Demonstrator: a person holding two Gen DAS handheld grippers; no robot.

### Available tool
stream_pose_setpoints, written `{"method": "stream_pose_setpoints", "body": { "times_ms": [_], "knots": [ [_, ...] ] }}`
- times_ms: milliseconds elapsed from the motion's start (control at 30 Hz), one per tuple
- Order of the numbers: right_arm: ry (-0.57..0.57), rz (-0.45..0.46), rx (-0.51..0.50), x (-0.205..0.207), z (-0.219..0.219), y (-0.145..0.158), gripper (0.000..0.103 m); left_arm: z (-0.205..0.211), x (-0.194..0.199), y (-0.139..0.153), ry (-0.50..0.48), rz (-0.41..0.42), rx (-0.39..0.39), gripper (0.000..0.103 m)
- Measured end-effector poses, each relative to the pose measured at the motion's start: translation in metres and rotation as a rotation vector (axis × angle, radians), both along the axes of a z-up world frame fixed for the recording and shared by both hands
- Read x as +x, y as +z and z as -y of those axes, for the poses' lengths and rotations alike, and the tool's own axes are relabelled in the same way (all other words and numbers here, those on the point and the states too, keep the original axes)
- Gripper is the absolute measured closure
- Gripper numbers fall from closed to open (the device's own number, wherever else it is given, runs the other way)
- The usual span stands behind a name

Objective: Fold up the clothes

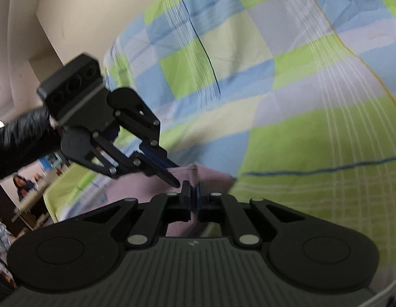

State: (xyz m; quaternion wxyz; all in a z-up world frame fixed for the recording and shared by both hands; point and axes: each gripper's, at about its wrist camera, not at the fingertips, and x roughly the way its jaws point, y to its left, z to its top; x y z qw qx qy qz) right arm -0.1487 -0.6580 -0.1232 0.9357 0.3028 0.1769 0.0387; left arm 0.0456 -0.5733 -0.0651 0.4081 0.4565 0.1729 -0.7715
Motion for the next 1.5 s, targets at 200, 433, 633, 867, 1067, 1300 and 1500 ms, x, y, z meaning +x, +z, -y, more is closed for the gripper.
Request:
{"method": "stream_pose_setpoints", "body": {
  "times_ms": [200, 433, 633, 867, 1067, 1300, 1500],
  "knots": [
    [-0.066, -0.105, 0.025, 0.012, 0.001, -0.011, 0.101, 0.010, 0.011, -0.019, 0.047, -0.022, 0.020, 0.091],
    [-0.067, -0.103, 0.061, 0.010, 0.005, -0.012, 0.100, -0.001, 0.020, -0.016, 0.088, -0.027, -0.042, 0.074],
    [-0.128, -0.077, 0.103, 0.010, 0.010, -0.011, 0.100, 0.000, 0.025, -0.022, 0.119, -0.041, -0.070, 0.075],
    [-0.161, -0.135, 0.051, 0.003, 0.001, -0.011, 0.102, 0.005, 0.025, -0.033, 0.166, -0.092, -0.106, 0.070],
    [-0.163, -0.158, 0.055, 0.004, 0.003, -0.012, 0.103, -0.004, 0.043, -0.030, 0.240, -0.114, -0.115, 0.059],
    [-0.188, -0.165, -0.012, 0.001, -0.008, 0.010, 0.096, -0.062, 0.040, -0.019, 0.401, -0.078, -0.233, 0.060],
    [-0.128, -0.111, -0.280, 0.009, -0.048, 0.036, 0.096, -0.130, 0.033, -0.014, 0.503, -0.107, -0.253, 0.069]
  ]
}}
